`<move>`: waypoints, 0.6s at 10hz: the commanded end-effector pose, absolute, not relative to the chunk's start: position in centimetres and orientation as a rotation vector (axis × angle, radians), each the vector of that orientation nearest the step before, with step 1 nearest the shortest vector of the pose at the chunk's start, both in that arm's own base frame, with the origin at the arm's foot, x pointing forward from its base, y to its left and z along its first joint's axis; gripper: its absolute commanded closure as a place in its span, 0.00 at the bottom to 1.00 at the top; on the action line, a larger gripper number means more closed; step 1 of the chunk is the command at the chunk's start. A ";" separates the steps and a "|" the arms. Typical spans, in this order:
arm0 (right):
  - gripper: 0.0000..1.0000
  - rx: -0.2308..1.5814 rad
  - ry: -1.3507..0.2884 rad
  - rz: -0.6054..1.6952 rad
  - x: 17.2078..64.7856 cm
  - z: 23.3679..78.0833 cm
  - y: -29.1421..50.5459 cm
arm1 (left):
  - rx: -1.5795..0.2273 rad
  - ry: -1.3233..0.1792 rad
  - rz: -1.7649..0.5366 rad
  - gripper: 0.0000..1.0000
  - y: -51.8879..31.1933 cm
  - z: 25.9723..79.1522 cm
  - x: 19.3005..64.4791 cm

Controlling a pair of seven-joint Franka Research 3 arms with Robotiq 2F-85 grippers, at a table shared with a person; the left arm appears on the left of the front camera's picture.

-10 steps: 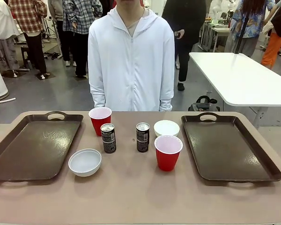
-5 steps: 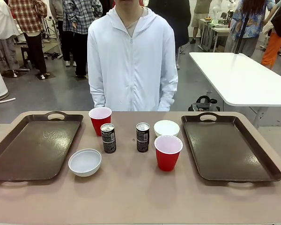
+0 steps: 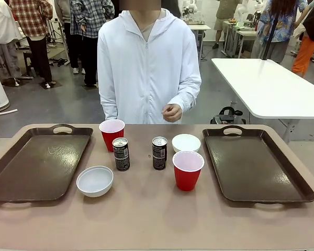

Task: Prepare tableware on both trays.
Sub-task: Pick up a Picnic Bowl from the table and place it on a Handle tray.

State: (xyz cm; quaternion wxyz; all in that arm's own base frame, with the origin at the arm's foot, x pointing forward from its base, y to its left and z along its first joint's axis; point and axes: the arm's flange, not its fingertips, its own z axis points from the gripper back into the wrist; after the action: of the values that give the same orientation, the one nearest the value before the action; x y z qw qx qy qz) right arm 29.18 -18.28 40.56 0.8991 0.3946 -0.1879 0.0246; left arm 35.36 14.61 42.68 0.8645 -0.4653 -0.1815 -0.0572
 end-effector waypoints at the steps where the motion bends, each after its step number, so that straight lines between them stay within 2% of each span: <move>1: 0.00 0.834 -0.405 0.058 29.3 40.4 -18.3 | -0.986 -0.392 -0.125 0.00 14.9 42.7 35.5; 6: 0.00 0.834 -0.405 0.058 29.3 40.4 -18.3 | -0.986 -0.392 -0.125 0.00 14.9 42.7 35.5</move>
State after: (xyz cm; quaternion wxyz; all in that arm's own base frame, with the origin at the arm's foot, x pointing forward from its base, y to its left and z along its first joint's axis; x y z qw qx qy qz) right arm 29.17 -18.26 40.60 0.8996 0.3938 -0.1873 0.0248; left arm 35.38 14.63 42.66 0.8645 -0.4655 -0.1810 -0.0570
